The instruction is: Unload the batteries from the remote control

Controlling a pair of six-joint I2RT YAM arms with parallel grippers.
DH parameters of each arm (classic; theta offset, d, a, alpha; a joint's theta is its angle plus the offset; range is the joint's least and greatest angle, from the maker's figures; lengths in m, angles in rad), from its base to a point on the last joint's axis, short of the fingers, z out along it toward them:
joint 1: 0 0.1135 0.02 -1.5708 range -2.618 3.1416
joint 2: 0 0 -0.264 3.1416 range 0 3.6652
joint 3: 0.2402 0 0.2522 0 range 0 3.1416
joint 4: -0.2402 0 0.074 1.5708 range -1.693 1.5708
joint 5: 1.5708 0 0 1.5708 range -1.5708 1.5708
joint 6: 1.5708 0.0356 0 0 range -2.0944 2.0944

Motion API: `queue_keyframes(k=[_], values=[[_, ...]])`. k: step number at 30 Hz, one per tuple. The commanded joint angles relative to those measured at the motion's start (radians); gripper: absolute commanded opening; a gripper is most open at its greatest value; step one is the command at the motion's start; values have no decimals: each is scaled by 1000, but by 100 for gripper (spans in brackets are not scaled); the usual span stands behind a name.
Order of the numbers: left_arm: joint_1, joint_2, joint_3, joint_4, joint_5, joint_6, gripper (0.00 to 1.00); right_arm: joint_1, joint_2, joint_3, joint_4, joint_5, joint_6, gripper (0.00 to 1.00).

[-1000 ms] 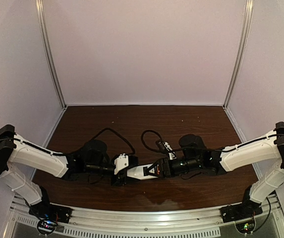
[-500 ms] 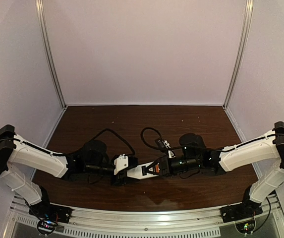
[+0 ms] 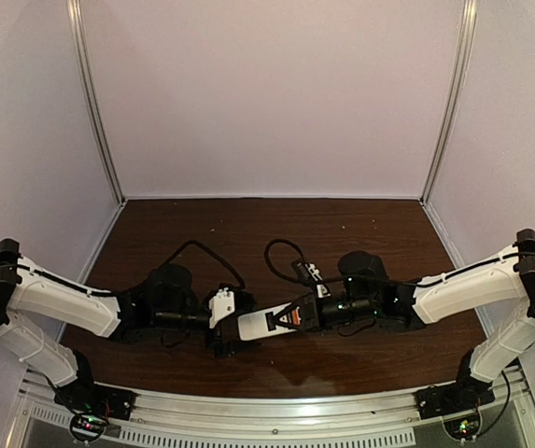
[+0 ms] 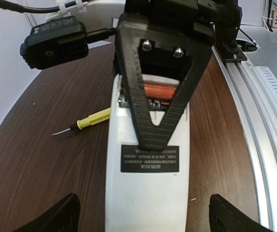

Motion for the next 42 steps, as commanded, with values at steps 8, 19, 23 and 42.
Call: queue_keyframes(k=[8, 19, 23, 42], values=[[-2, -132, -35, 79, 15, -93, 97, 7, -55, -21, -7, 66, -89, 0], [41, -289, -76, 144, -53, -321, 98, 3, -155, -45, -8, 179, -172, 0], [124, -274, -79, 172, -26, -437, 97, 2, -212, -80, 7, 230, -202, 0], [376, -111, -94, 517, 531, -841, 97, -21, -336, -168, 191, 158, -247, 0]])
